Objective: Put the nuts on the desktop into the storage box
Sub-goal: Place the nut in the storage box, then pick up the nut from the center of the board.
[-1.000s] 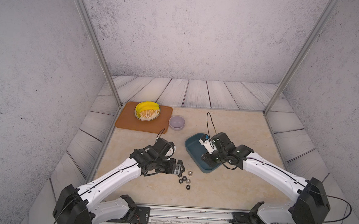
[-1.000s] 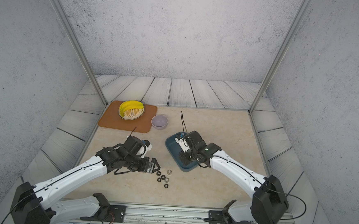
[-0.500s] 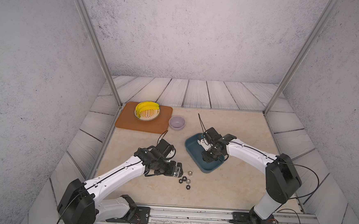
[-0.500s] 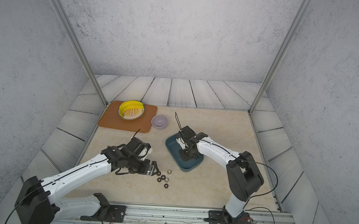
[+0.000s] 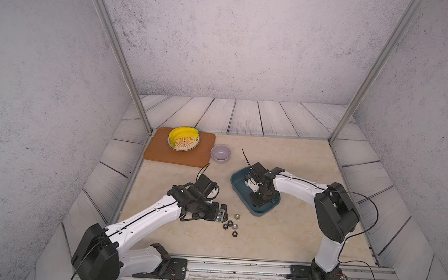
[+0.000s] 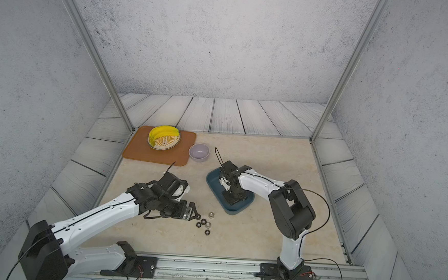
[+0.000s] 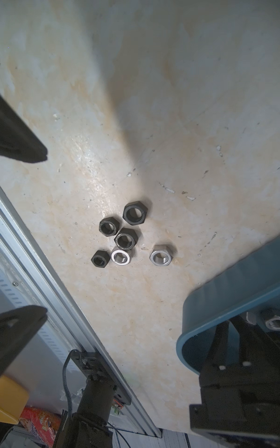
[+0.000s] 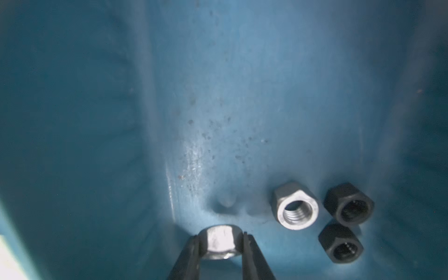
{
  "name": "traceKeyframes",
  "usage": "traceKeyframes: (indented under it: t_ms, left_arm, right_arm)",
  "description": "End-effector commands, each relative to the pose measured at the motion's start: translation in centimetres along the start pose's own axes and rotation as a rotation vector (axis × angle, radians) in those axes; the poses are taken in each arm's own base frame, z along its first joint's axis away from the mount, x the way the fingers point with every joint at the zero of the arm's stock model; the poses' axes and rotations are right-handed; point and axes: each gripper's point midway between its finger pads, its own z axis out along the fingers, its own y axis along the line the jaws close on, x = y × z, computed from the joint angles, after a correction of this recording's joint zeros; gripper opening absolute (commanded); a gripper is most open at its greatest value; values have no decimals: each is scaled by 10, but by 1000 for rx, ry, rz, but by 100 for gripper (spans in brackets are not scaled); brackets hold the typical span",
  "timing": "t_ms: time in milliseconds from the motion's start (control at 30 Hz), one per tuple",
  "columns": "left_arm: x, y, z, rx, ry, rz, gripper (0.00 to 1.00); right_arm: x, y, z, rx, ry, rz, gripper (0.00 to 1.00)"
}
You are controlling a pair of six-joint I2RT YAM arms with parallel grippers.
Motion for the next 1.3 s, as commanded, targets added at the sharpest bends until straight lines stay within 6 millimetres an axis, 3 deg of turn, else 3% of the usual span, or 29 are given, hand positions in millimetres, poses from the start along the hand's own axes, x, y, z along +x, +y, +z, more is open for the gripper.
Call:
traceKeyframes:
  t_ms: [0,233,333,500,933,1167,1200,1233,1267]
  left_arm:
    - [4,6,4,-14,13,-2,98]
    - [4,6,5,-12,12,-6,98]
    - [4,6,5,-12,14,-7,98]
    - [4,4,5,3,14,-5,98]
    - [1,-10,-6,63,-30,40,98]
    - [1,-14,-12,0,-51,108,98]
    - [1,-16,-13,-9,-53,120,98]
    - [1,-19,-14,-16,-54,132,98]
    - [0,-20,-15,-27,-58,142,98]
  right_arm:
    - [0,-3,5,16,15,15,22]
    - [1,-9,13,44,21,30,26]
    - [0,-11,11,55,15,30,36]
    - [-3,-12,1,66,-21,30,42]
    - [-10,-10,-46,73,-163,37,44]
    - [-9,-2,-92,41,-328,30,49]
    - [-9,0,-99,30,-356,16,52]
    - [-8,3,-108,16,-392,0,63]
    - [-7,6,-118,3,-426,-14,95]
